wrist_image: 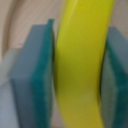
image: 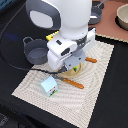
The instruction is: Interact with the objects in diverse but meaningful ways.
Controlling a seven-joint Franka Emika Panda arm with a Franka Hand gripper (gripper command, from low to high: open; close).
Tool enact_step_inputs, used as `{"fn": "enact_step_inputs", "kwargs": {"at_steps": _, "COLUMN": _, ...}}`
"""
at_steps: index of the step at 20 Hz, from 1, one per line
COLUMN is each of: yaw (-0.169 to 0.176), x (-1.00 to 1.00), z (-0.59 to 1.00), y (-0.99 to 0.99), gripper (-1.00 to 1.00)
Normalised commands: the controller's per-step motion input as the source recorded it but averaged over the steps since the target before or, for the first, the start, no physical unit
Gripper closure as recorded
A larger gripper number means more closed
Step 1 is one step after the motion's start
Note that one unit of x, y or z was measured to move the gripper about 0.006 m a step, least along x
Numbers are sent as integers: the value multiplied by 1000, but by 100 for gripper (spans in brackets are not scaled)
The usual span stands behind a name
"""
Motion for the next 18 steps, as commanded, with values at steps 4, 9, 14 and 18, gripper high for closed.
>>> {"fn": "enact_step_inputs", "kwargs": {"at_steps": 4, "yaw": 60, "x": 73, "z": 955, "y": 240, "gripper": -100}}
{"fn": "enact_step_inputs", "kwargs": {"at_steps": 9, "yaw": 6, "x": 108, "z": 1000, "y": 161, "gripper": -100}}
{"fn": "enact_step_inputs", "kwargs": {"at_steps": 14, "yaw": 0, "x": 110, "z": 1000, "y": 110, "gripper": -100}}
{"fn": "enact_step_inputs", "kwargs": {"at_steps": 18, "yaw": -5, "x": 161, "z": 1000, "y": 131, "gripper": -100}}
